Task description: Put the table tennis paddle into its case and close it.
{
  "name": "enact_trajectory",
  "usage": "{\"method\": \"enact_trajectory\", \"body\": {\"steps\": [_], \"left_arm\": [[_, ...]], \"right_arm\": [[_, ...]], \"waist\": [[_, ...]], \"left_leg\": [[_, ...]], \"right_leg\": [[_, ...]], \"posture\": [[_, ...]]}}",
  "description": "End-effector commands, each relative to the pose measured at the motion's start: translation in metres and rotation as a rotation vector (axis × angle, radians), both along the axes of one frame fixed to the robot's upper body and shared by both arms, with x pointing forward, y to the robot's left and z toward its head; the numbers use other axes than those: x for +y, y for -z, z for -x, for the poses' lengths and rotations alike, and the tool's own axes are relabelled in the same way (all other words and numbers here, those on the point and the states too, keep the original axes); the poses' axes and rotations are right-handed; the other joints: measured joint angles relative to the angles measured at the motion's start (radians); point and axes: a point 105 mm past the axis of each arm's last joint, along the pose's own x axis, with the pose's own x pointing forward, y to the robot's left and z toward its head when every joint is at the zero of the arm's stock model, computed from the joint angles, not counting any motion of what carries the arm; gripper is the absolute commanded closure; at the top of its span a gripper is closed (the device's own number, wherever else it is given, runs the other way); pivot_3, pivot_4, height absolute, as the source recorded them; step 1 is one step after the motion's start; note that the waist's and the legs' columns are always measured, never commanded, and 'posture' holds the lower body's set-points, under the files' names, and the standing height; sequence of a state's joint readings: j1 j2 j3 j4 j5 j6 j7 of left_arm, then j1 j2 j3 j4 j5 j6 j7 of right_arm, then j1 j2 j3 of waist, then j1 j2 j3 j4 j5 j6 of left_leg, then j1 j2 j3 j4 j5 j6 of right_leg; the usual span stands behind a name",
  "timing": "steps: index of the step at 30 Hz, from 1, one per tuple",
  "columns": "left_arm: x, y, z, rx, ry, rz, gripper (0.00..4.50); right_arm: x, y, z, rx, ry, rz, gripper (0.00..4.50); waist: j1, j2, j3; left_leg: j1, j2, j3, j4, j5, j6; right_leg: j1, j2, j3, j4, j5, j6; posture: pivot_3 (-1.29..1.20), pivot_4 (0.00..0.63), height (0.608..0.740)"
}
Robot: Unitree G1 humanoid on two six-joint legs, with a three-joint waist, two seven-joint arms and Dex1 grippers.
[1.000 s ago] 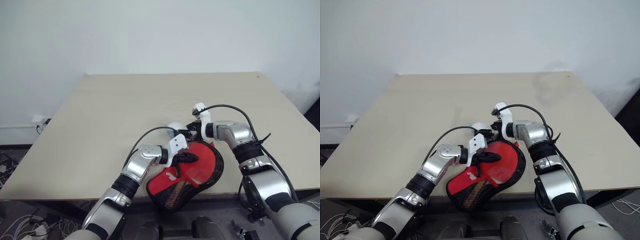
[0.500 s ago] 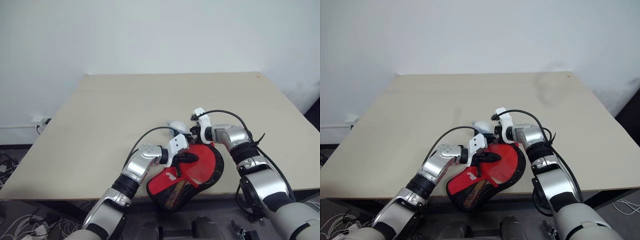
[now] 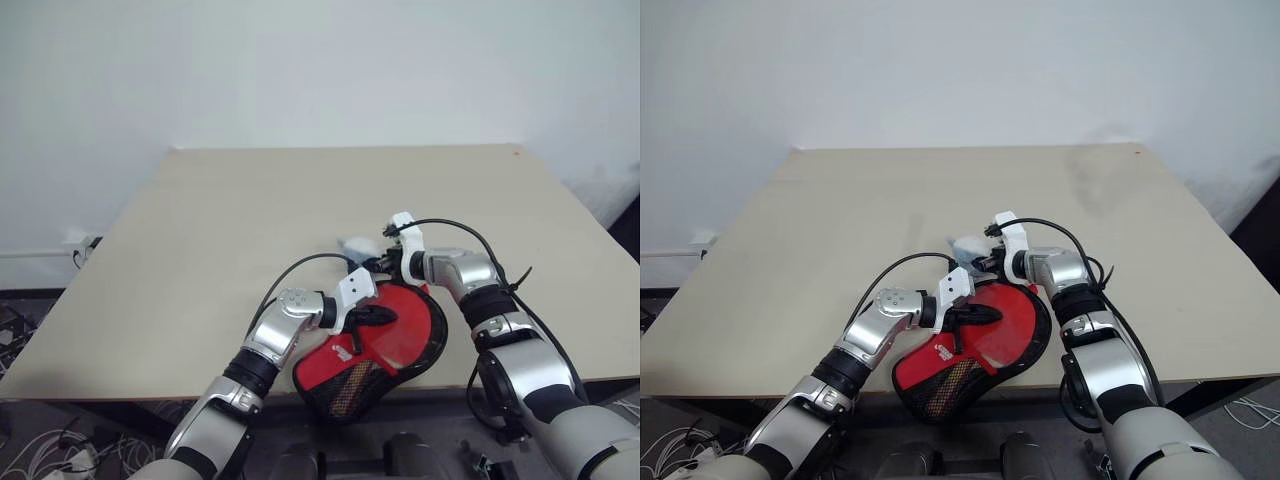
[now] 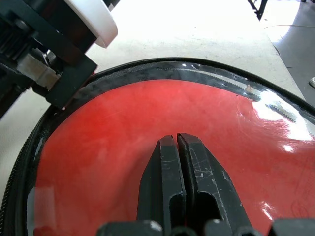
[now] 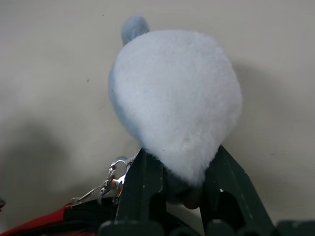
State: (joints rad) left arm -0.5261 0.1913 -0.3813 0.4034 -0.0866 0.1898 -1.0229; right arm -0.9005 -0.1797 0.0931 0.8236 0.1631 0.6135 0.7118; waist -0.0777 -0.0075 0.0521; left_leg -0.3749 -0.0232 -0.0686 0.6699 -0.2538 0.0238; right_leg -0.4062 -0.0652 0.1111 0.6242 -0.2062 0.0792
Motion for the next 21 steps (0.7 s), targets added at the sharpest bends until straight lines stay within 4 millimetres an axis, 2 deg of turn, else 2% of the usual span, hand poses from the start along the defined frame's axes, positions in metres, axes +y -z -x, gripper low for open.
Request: {"method": "enact_trajectory", "body": {"steps": [1, 14, 21], "left_arm": [[-0.001, 0.003, 0.002, 0.006, 0.017, -0.03, 4.5], [0.003, 0.014, 0.0, 0.032, -0.005, -0.048, 4.5], [0.002, 0.015, 0.0, 0.032, 0.001, -0.048, 4.5]], "right_arm": [[-0.003, -0.022, -0.013, -0.071, 0.043, -0.031, 4.12], [-0.018, -0.037, -0.017, -0.111, 0.112, -0.095, 4.12], [-0.039, -0.054, -0.019, -0.187, 0.198, -0.086, 4.12]], "waist": [[0.0, 0.0, 0.0], [0.0, 0.0, 0.0], [0.001, 0.001, 0.0]], "left_leg": [[0.0, 0.0, 0.0, 0.0, 0.0, 0.0], [0.001, 0.0, 0.0, 0.001, 0.0, 0.0], [0.001, 0.0, 0.0, 0.002, 0.0, 0.001]], "right_leg": [[0.0, 0.0, 0.0, 0.0, 0.0, 0.0], [0.001, 0.0, 0.0, 0.0, 0.0, 0.0], [0.002, 0.0, 0.0, 0.0, 0.0, 0.0]], "posture": [[0.0, 0.0, 0.74], [0.0, 0.0, 0.74], [0.0, 0.0, 0.74]]}}
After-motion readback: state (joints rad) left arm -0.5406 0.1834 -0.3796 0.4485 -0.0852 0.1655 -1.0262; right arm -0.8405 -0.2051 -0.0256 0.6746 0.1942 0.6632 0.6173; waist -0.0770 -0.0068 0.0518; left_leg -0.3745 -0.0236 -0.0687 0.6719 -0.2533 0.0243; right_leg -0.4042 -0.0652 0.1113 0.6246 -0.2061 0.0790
